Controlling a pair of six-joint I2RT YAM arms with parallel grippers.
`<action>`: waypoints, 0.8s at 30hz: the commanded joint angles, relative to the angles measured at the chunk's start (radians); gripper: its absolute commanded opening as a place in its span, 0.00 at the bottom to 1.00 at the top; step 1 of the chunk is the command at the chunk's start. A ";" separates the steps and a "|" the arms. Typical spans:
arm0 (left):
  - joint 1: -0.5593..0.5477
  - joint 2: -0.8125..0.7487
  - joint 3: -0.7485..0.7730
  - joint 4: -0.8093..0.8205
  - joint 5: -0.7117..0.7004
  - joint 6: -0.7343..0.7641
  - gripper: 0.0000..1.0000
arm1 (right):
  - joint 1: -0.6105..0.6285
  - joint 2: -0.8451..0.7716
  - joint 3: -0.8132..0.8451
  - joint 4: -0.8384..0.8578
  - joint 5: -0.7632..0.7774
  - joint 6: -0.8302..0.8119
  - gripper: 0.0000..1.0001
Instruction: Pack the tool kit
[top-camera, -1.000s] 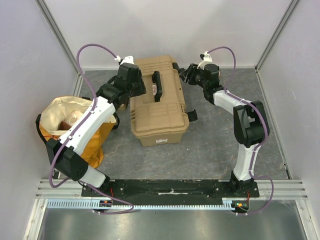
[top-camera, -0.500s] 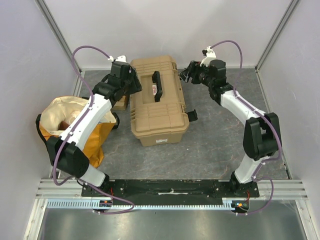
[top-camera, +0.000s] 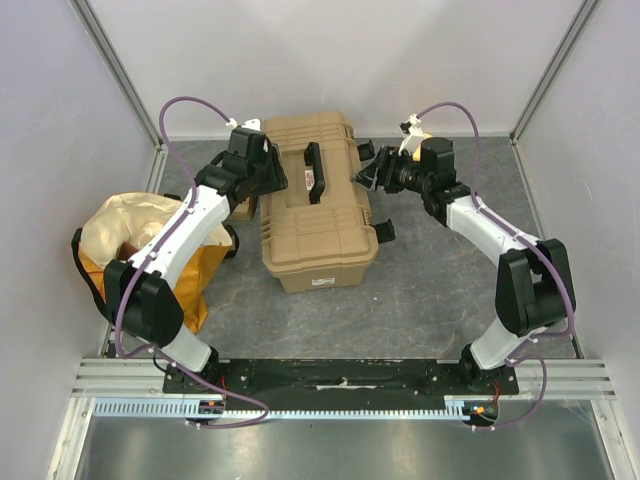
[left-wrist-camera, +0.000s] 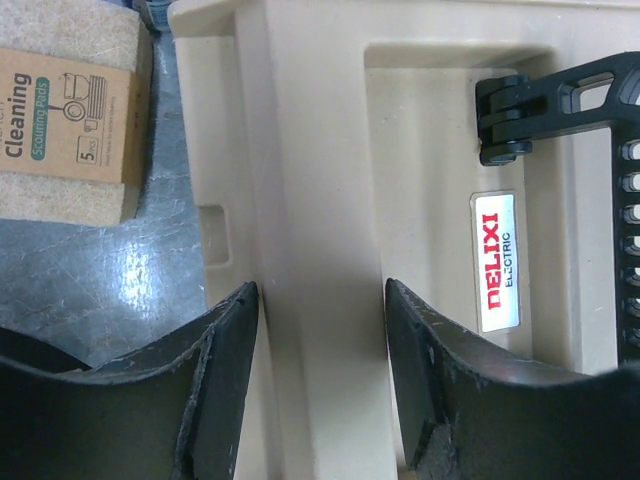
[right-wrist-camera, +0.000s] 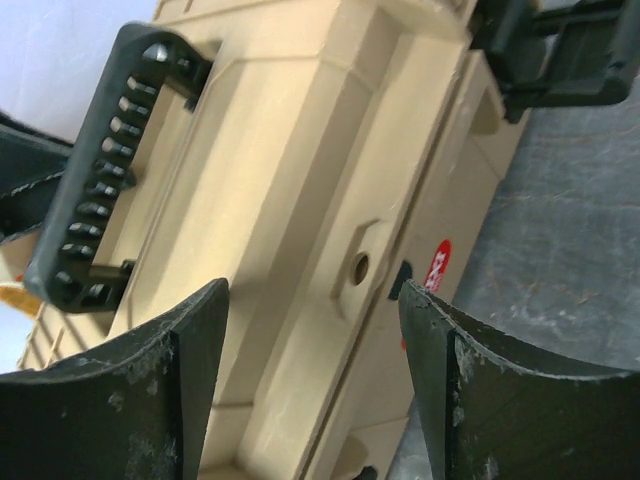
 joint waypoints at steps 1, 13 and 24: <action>-0.001 0.036 -0.037 -0.009 0.097 0.052 0.59 | 0.025 -0.052 -0.062 0.028 -0.109 0.073 0.74; -0.004 0.083 -0.024 0.011 0.190 0.081 0.51 | 0.219 -0.208 -0.335 0.121 -0.126 0.228 0.54; -0.004 -0.030 -0.070 0.022 0.143 0.043 0.50 | 0.280 -0.366 -0.398 0.010 0.125 0.244 0.48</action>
